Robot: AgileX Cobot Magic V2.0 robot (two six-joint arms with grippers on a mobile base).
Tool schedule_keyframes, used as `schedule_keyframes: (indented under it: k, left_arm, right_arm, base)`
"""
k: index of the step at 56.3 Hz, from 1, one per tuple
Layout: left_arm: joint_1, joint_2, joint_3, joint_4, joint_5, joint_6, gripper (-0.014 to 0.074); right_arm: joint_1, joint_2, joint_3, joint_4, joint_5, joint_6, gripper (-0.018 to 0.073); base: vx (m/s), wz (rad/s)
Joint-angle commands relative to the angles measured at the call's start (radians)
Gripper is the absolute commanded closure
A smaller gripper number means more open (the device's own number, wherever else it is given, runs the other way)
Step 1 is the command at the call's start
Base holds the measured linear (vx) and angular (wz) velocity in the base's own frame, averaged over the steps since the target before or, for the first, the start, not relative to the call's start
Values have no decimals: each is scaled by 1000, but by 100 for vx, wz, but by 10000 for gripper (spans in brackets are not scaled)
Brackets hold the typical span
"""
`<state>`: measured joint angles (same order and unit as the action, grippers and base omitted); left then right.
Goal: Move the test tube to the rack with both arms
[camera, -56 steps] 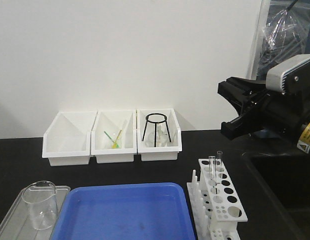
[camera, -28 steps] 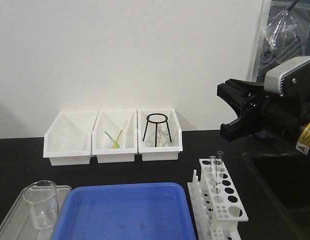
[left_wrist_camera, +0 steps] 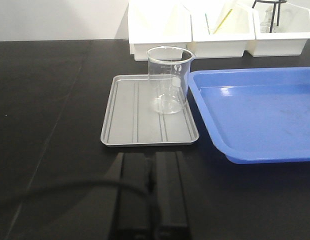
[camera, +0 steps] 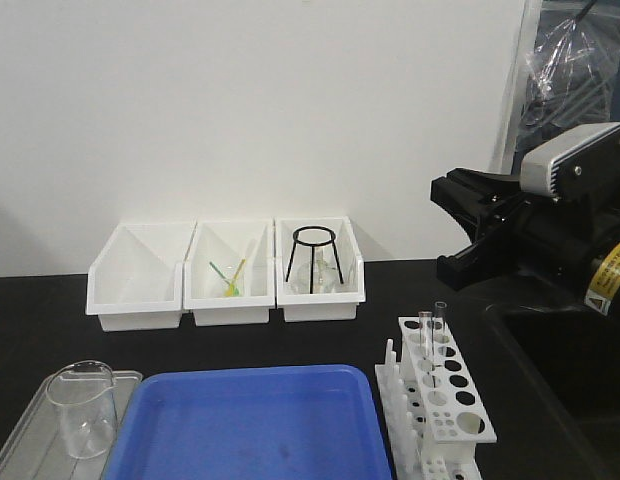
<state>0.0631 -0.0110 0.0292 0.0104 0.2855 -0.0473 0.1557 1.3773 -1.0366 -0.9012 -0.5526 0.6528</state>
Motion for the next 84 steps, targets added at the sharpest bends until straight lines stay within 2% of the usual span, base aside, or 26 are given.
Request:
schedule_keyframes:
  k: [1, 44, 52, 67, 72, 79, 84]
  left_arm:
    - [1, -15, -27, -10, -80, -10, 603]
    - [1, -15, -27, -10, -80, -10, 603]
    - [1, -15, -27, -10, -80, -10, 603]
    - [1, -15, -27, -10, -80, -10, 603]
    - [1, -15, -27, -10, -80, -10, 603]
    - [1, -15, -27, -10, -80, -10, 603]
    - [1, -15, -27, -10, -80, -10, 603]
  right_arm:
    - [-3, -30, -30, 27, -48, -2, 570]
    - [-3, -30, -30, 27, -48, -2, 570]
    - [-3, -30, -30, 26, 5, 10, 570]
    - [-3, -34, -31, 30, 22, 12, 570]
    - [-4, -65, -31, 45, 152, -20, 568]
    - [-4, -129, -29, 47, 394, 7, 568]
    - [-4, -193, 3, 48, 490, 17, 567]
  base:
    - [0, 0]
    - [0, 0]
    - [0, 0]
    - [0, 0]
    - [0, 0]
    - [0, 0]
    - [0, 0]
